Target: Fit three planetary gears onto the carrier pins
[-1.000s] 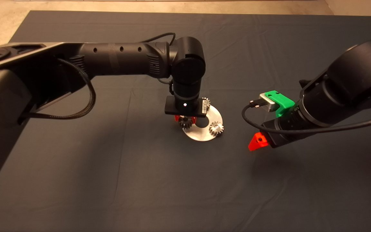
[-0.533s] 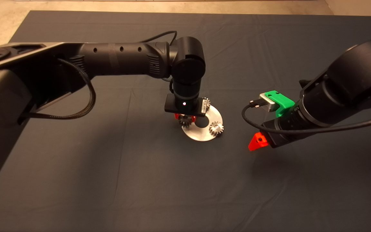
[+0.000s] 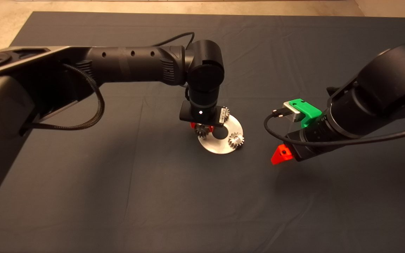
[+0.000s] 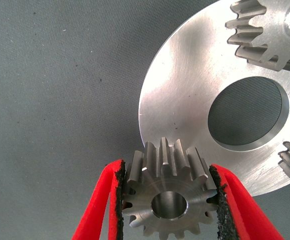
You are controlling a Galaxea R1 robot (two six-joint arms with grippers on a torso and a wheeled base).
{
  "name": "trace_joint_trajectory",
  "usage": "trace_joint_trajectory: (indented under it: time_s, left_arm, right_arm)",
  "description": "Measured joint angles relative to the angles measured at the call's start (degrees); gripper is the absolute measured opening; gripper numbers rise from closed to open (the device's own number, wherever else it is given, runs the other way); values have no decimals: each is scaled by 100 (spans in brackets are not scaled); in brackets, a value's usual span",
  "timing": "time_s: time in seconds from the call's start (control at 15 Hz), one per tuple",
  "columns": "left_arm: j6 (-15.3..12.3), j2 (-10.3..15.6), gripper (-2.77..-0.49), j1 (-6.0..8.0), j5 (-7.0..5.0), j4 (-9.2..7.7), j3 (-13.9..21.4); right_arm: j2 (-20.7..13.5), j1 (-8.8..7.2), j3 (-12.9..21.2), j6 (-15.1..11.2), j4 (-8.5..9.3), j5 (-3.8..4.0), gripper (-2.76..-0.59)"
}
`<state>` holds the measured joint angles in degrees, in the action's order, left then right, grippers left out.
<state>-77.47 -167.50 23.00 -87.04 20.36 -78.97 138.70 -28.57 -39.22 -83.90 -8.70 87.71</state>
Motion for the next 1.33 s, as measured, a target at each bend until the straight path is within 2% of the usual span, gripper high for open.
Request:
trace_joint_trajectory:
  time_s: [0.47,0.73,1.33]
  left_arm:
    - [34,2,-238,-21,-2,26,91]
    - [-126,2,-238,-49,-2,22,207]
    - [-257,2,-238,-79,-4,-35,361]
  right_arm:
    - [-1,0,0,0,-2,0,-61]
    - [0,0,0,0,0,0,-61]
    - [-1,0,5,-23,-1,0,-61]
